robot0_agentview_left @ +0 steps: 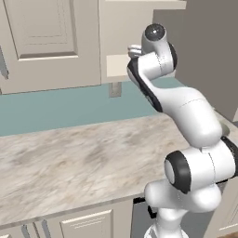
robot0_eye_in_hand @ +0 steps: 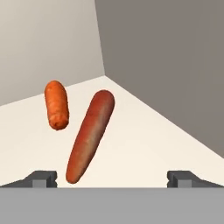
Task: Pick the carrots from the cabinet and place them in one bowl. Pick the pear from the sink and place it in the other bowl.
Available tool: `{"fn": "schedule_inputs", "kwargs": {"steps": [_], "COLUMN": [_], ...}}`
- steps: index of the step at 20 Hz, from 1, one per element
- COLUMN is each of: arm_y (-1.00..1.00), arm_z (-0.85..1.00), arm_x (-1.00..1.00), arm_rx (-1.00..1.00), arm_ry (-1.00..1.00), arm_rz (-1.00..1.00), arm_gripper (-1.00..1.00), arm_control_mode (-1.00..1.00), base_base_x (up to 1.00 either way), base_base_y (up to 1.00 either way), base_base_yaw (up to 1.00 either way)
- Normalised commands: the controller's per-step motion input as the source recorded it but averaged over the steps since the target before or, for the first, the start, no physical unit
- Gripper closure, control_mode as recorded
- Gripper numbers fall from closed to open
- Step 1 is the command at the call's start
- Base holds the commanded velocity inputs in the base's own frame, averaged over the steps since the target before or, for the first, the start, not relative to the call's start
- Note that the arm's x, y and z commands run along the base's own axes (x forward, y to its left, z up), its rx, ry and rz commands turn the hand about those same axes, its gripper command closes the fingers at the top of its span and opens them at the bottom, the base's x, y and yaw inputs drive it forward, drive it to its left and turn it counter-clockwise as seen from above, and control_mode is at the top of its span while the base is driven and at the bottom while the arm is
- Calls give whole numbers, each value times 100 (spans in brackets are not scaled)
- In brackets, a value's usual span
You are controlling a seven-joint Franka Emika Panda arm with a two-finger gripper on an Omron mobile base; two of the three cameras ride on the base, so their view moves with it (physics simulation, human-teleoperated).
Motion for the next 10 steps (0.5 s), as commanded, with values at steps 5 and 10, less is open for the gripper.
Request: {"fn": "schedule_inputs", "kwargs": {"steps": [5,10], "arm_y": [-2,0], "arm_z": [0,-5], "arm_x": [54,41], "arm_rx": [-1,-1], "arm_ry": [5,2], "arm_rz": [1,0], "arm_gripper": [-100,-100], "arm_control_mode": [-100,-100], "base_base_x": [0,0], "base_base_y": [0,0], "base_base_yaw": [0,0]}}
